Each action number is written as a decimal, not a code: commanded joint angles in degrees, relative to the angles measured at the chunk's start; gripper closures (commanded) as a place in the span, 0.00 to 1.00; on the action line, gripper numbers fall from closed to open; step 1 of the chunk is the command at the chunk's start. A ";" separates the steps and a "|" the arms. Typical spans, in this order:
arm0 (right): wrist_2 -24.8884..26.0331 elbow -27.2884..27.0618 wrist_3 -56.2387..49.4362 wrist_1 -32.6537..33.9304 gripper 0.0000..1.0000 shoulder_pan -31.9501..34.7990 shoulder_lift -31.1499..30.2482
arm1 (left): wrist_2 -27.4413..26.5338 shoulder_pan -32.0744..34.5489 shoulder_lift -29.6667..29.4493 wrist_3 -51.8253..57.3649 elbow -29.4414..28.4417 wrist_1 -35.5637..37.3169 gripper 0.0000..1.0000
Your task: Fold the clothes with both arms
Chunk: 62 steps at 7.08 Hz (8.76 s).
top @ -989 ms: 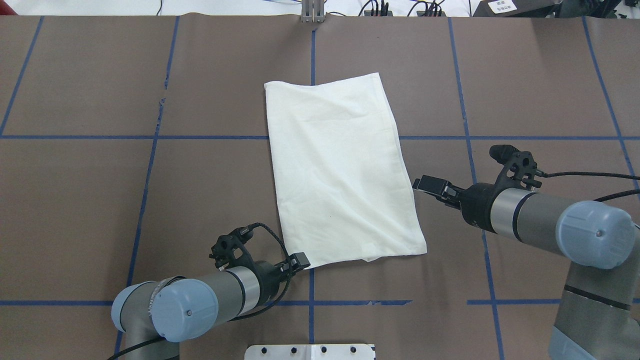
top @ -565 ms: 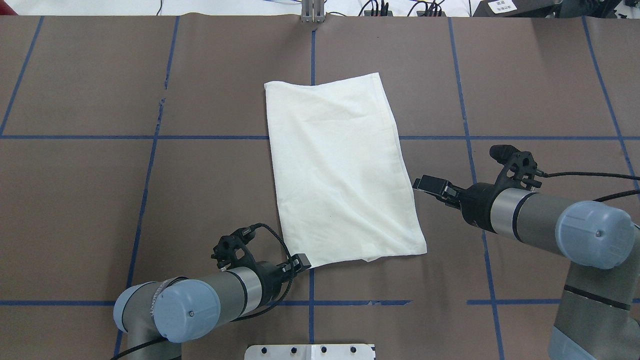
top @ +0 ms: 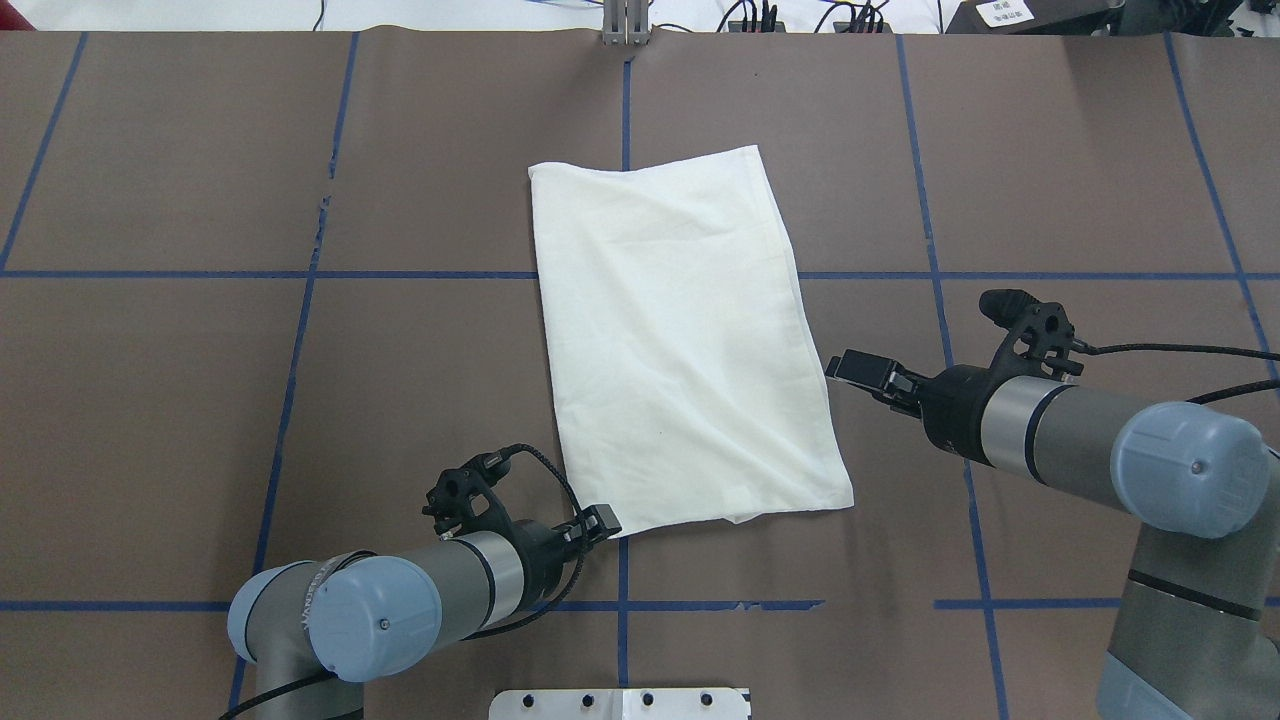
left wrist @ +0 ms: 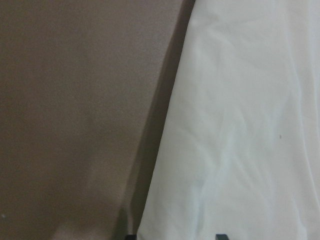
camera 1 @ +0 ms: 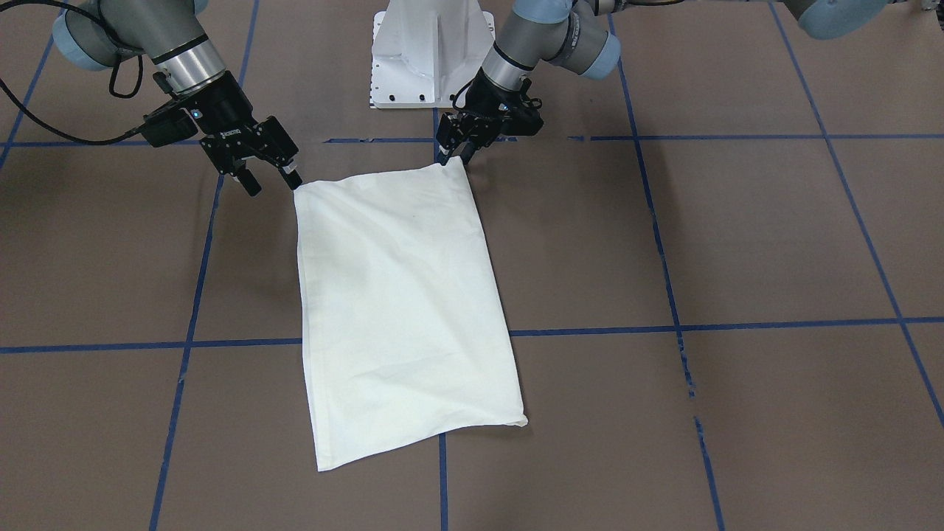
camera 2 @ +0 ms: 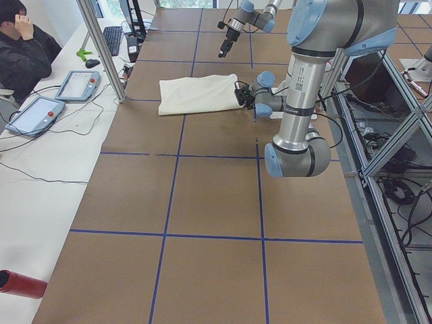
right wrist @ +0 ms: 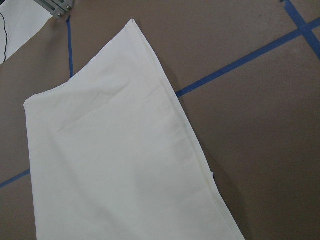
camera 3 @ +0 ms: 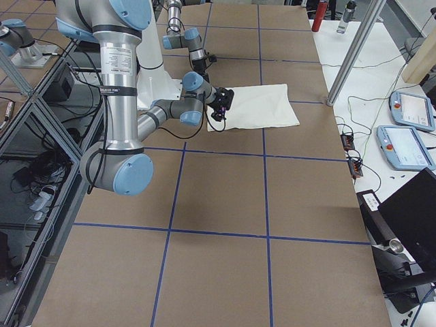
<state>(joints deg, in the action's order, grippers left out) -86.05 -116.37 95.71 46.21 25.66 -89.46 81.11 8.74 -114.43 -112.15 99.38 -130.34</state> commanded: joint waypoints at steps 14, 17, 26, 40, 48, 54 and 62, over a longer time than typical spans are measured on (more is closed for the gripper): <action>0.00 -0.43 11.22 6.31 0.14 -0.61 1.83 | -1.13 0.32 -0.35 0.97 0.55 0.00 1.00; 0.70 -0.44 21.33 22.99 0.23 -4.55 10.85 | -1.13 0.40 -0.35 0.97 1.08 -0.09 1.00; 9.93 6.06 35.07 40.10 0.21 -15.38 19.41 | -1.13 0.49 -0.27 0.97 1.52 -0.09 1.00; 12.40 -4.18 37.79 40.52 1.00 -14.33 20.99 | 1.05 2.07 3.16 7.56 20.45 15.22 1.00; 12.75 -6.53 31.66 51.10 1.00 -11.64 26.34 | 4.23 7.23 -2.71 12.64 23.71 30.06 1.00; 10.73 22.88 23.04 33.89 1.00 -2.20 36.00 | 4.58 16.04 -9.76 20.47 5.25 23.68 1.00; 8.35 32.42 19.86 29.55 1.00 0.88 37.95 | 4.41 19.65 -13.62 26.72 -11.13 17.67 1.00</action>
<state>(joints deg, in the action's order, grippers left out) -77.67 -85.20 115.58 75.83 26.56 -52.02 85.53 28.20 -127.93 -85.96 89.06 -112.66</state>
